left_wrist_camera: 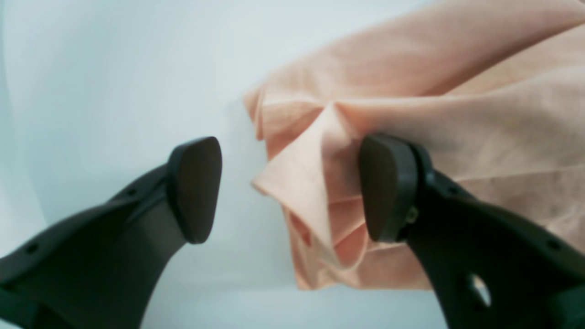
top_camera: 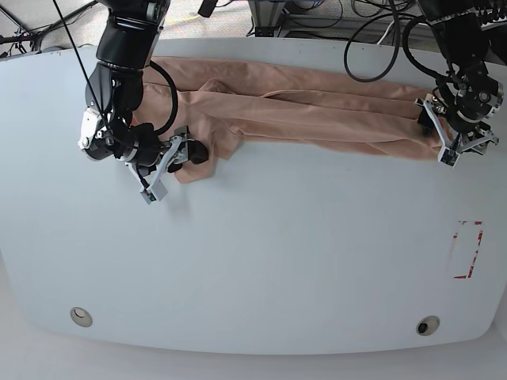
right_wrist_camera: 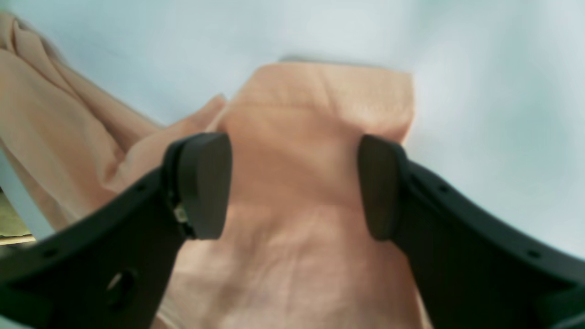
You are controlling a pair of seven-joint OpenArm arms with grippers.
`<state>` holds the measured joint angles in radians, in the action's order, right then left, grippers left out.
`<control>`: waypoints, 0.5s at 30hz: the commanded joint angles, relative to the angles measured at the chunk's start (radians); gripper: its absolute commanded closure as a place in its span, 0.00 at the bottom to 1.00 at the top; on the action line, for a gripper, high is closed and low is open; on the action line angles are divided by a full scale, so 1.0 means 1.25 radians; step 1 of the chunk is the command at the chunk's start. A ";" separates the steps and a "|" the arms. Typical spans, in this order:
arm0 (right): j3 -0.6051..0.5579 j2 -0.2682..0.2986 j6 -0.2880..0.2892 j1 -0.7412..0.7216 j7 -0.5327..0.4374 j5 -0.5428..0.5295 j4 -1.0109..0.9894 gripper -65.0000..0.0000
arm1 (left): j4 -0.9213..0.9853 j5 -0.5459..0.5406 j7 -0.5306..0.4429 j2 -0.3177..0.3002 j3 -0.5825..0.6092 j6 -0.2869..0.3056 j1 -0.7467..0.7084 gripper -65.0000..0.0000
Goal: Fold the T-shirt properly
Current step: 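Move the right gripper to the folded shirt's end and grasp it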
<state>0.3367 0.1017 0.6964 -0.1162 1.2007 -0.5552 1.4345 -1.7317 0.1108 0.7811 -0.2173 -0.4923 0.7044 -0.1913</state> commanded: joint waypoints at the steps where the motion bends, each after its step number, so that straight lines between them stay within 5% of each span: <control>1: 0.001 0.004 0.001 -0.018 -0.016 -0.019 0.004 0.37 | -0.013 -0.002 -0.012 -0.013 -0.007 -0.005 0.008 0.33; 3: 0.001 0.004 0.001 -0.017 -0.016 -0.019 0.004 0.43 | -0.015 -0.002 -0.012 -0.013 -0.008 -0.005 0.008 0.33; 9: -0.001 0.008 0.001 -0.018 -0.050 -0.019 0.003 1.00 | -0.012 -0.001 -0.012 -0.013 -0.006 -0.005 0.008 0.33; 15: 0.001 0.010 0.001 -0.014 -0.045 -0.023 0.056 1.00 | -0.012 -0.001 -0.012 -0.012 -0.006 -0.005 0.008 0.33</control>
<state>0.3347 0.1036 0.6964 -0.1131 1.1568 -0.5556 1.4433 -1.7313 0.1112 0.7811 -0.2195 -0.4965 0.7044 -0.1909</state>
